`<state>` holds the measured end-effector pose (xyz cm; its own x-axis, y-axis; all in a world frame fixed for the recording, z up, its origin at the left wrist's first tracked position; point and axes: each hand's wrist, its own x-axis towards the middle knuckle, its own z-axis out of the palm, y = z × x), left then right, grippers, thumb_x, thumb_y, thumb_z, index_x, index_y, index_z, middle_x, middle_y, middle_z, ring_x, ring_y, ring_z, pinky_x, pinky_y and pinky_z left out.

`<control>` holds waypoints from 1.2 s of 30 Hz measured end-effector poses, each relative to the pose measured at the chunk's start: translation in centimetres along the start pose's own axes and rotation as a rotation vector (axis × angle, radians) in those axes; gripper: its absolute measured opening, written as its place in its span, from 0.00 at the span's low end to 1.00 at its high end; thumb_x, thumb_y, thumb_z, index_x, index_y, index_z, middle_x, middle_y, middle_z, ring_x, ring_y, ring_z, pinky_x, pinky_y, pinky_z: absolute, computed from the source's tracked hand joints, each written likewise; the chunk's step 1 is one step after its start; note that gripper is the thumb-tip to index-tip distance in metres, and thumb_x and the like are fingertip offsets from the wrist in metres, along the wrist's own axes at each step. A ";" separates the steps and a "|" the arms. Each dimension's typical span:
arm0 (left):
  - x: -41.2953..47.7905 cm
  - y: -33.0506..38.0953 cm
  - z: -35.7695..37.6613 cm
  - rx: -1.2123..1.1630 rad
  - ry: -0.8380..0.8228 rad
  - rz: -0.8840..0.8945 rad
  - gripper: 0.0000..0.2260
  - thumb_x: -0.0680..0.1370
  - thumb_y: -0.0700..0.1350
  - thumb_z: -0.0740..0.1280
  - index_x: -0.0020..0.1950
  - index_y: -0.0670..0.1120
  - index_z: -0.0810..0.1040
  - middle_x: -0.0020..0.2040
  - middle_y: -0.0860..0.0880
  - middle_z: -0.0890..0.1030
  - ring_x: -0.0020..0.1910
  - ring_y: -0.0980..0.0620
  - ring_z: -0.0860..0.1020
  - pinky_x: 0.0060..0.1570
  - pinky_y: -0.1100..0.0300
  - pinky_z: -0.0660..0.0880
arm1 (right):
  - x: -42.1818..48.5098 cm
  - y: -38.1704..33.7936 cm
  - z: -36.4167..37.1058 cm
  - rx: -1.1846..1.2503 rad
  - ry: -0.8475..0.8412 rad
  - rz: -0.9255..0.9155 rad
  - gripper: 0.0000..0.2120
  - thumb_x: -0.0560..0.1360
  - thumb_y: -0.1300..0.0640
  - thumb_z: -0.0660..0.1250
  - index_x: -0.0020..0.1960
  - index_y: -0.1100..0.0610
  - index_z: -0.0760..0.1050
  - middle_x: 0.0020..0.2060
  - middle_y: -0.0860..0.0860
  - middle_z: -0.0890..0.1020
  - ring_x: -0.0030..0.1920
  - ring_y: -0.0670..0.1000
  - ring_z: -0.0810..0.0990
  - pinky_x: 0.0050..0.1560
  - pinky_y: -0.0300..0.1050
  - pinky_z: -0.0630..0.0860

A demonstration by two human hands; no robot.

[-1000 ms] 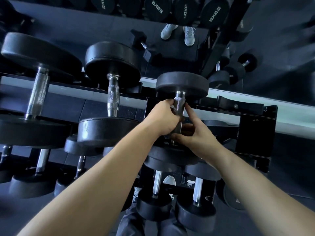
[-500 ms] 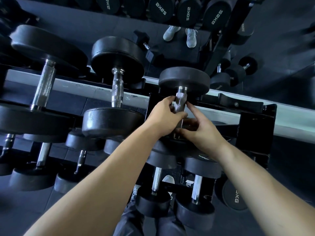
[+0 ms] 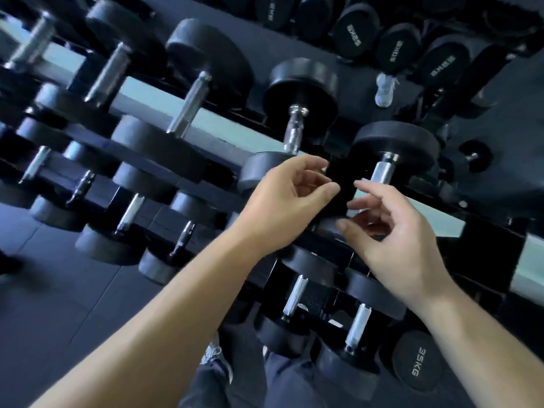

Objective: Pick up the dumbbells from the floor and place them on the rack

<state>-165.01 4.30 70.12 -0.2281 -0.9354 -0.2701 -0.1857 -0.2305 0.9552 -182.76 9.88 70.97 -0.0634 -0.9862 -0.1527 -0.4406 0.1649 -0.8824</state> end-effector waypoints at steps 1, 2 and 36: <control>-1.3 -0.7 -1.8 -0.008 0.024 0.000 0.15 0.79 0.46 0.73 0.66 0.49 0.79 0.51 0.52 0.88 0.53 0.52 0.86 0.58 0.56 0.81 | -0.5 -1.1 1.6 0.008 -0.049 -0.013 0.25 0.73 0.58 0.78 0.63 0.39 0.75 0.51 0.44 0.84 0.49 0.45 0.84 0.50 0.32 0.78; -2.6 -1.4 -3.7 -0.021 0.045 -0.002 0.15 0.79 0.46 0.73 0.65 0.48 0.79 0.51 0.52 0.88 0.52 0.53 0.86 0.58 0.55 0.81 | -1.0 -2.1 3.5 0.011 -0.093 -0.021 0.25 0.73 0.59 0.78 0.63 0.39 0.75 0.50 0.45 0.84 0.49 0.45 0.84 0.50 0.32 0.78; -45.5 -49.8 -90.4 -0.464 1.150 -0.668 0.16 0.81 0.53 0.69 0.66 0.48 0.78 0.57 0.51 0.84 0.51 0.54 0.86 0.64 0.44 0.80 | -8.7 -28.5 109.9 -0.363 -1.208 -0.150 0.24 0.75 0.52 0.76 0.69 0.44 0.74 0.50 0.45 0.84 0.46 0.45 0.84 0.51 0.38 0.78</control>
<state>-58.97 34.09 45.78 0.7158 -0.2573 -0.6492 0.4322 -0.5669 0.7013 -71.23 15.05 48.53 0.7775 -0.3249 -0.5384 -0.6041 -0.1481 -0.7830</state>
